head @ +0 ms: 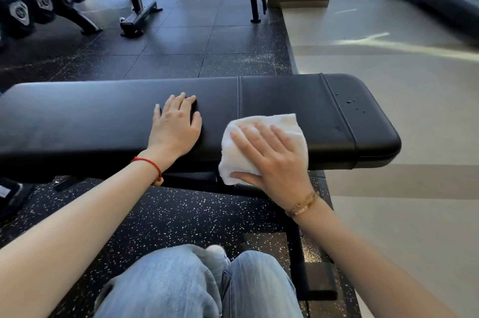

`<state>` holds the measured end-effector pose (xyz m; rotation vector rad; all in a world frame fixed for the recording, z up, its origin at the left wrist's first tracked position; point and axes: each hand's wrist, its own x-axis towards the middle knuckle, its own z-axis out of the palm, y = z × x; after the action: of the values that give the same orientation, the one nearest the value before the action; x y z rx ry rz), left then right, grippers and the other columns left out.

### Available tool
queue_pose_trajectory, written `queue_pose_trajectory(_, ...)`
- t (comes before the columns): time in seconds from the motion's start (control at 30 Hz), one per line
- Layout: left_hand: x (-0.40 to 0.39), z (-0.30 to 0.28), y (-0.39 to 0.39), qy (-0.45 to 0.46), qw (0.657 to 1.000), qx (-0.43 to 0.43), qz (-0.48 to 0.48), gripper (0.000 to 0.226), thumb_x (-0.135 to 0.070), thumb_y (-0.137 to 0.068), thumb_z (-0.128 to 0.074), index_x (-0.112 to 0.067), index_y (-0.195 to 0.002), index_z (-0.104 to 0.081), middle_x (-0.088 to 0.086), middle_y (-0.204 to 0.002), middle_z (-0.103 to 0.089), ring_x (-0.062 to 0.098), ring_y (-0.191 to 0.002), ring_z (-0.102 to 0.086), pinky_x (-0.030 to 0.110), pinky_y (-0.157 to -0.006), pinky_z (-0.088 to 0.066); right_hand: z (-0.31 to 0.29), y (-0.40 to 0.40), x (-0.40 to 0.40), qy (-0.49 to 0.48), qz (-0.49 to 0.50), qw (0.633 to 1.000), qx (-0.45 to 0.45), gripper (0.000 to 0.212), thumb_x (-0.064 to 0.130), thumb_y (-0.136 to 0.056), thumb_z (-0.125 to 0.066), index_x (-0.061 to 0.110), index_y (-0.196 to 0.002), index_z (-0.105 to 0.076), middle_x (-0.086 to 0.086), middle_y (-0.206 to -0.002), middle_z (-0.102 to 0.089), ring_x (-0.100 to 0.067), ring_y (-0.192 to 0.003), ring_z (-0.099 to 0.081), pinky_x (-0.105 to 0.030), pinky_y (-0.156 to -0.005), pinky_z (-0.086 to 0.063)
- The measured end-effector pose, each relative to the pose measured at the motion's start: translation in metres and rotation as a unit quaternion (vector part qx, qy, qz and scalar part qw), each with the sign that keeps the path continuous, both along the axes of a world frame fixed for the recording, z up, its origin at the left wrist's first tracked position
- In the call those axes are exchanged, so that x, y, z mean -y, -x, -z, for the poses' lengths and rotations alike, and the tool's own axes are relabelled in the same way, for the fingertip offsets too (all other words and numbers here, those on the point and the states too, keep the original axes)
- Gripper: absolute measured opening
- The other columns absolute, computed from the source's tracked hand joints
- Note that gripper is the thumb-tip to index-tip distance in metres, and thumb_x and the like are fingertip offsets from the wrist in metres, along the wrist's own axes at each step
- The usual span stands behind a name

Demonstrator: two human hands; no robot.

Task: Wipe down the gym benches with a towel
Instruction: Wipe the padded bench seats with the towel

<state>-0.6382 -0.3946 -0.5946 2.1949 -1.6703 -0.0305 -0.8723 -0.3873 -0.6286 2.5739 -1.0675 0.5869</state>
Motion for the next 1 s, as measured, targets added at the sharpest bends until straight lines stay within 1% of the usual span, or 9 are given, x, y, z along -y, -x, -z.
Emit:
queue_pose_trajectory(0.1,0.0,-0.005,-0.001,-0.01,1.0,0.002,0.003,0.05,-0.03,-0.102,-0.04,-0.017,-0.149,-0.038,0.008,-0.159,-0.031,0.024,-0.149,-0.02,0.049,-0.122,-0.01,-0.005,0.047,0.002,-0.03,0.052,0.997,0.054,0.071,0.066,-0.095,-0.044,0.016,-0.145,-0.05,-0.007,-0.144,-0.055,-0.027,-0.138,-0.045,-0.046,-0.117,-0.03)
queue_pose_trajectory(0.2,0.003,-0.01,0.008,-0.01,1.0,-0.016,-0.004,0.05,-0.03,-0.101,-0.04,-0.016,-0.149,-0.04,0.007,-0.158,-0.032,0.024,-0.149,-0.02,0.05,-0.122,-0.008,-0.019,0.083,0.016,-0.067,0.165,0.977,0.119,0.071,0.063,-0.095,-0.039,0.01,-0.14,-0.052,-0.009,-0.14,-0.058,-0.026,-0.137,-0.046,-0.041,-0.118,-0.024)
queue_pose_trajectory(0.3,0.01,-0.011,0.025,0.0,1.0,-0.016,0.021,0.051,-0.03,-0.101,-0.04,-0.019,-0.15,-0.038,0.004,-0.158,-0.033,0.02,-0.149,-0.02,0.05,-0.122,-0.006,-0.041,0.085,0.055,-0.181,0.253,0.944,0.108,0.071,0.063,-0.097,-0.032,0.015,-0.149,-0.041,-0.006,-0.15,-0.048,-0.025,-0.142,-0.037,-0.037,-0.117,-0.017)
queue_pose_trajectory(0.37,0.014,-0.009,0.04,-0.002,0.999,-0.013,0.045,0.052,-0.031,-0.101,-0.039,-0.02,-0.151,-0.035,0.004,-0.16,-0.03,0.02,-0.15,-0.018,0.051,-0.122,-0.005,-0.054,0.068,0.088,-0.231,0.251,0.938,0.069,0.067,0.061,-0.099,-0.031,0.019,-0.152,-0.033,-0.005,-0.155,-0.04,-0.027,-0.143,-0.032,-0.039,-0.118,-0.016)
queue_pose_trajectory(0.5,0.018,-0.003,0.053,-0.013,0.998,-0.012,0.055,0.053,-0.032,-0.102,-0.036,-0.022,-0.153,-0.03,0.004,-0.162,-0.025,0.021,-0.151,-0.012,0.052,-0.122,-0.003,-0.067,0.025,0.105,-0.205,0.196,0.959,0.01,0.055,0.056,-0.095,-0.031,0.027,-0.14,-0.045,-0.002,-0.143,-0.051,-0.023,-0.135,-0.044,-0.04,-0.11,-0.029)
queue_pose_trajectory(0.63,0.017,-0.001,0.046,-0.011,0.998,-0.005,0.058,0.053,-0.034,-0.102,-0.037,-0.022,-0.153,-0.031,0.002,-0.162,-0.025,0.02,-0.151,-0.013,0.05,-0.123,-0.004,-0.051,0.045,0.063,-0.231,0.112,0.966,0.004,0.073,0.065,-0.093,-0.02,0.027,-0.155,-0.027,0.002,-0.158,-0.036,-0.018,-0.148,-0.024,-0.036,-0.122,-0.007)
queue_pose_trajectory(0.8,0.017,0.001,0.049,-0.009,0.999,0.001,0.051,0.053,-0.034,-0.102,-0.035,-0.022,-0.153,-0.031,0.002,-0.162,-0.024,0.02,-0.151,-0.012,0.049,-0.123,-0.003,-0.049,0.1,0.069,-0.217,0.218,0.949,0.065,0.074,0.068,-0.095,-0.026,0.02,-0.149,-0.041,-0.003,-0.152,-0.045,-0.025,-0.141,-0.036,-0.037,-0.118,-0.016)
queue_pose_trajectory(0.93,0.018,0.002,0.052,-0.011,0.999,0.009,0.046,0.054,-0.033,-0.102,-0.033,-0.021,-0.154,-0.028,0.003,-0.163,-0.022,0.02,-0.152,-0.011,0.051,-0.123,-0.002,-0.059,0.086,0.142,-0.253,0.261,0.931,0.046,0.069,0.064,-0.098,-0.03,0.018,-0.15,-0.035,-0.01,-0.152,-0.042,-0.029,-0.141,-0.036,-0.043,-0.117,-0.023)
queue_pose_trajectory(1.0,0.018,0.002,0.053,-0.009,0.999,0.009,0.048,0.053,-0.032,-0.102,-0.033,-0.02,-0.153,-0.029,0.003,-0.162,-0.023,0.02,-0.151,-0.012,0.051,-0.123,-0.003,-0.064,0.063,0.17,-0.257,0.256,0.931,0.034,0.065,0.065,-0.097,-0.03,0.02,-0.144,-0.041,-0.014,-0.145,-0.05,-0.032,-0.133,-0.045,-0.044,-0.11,-0.029)
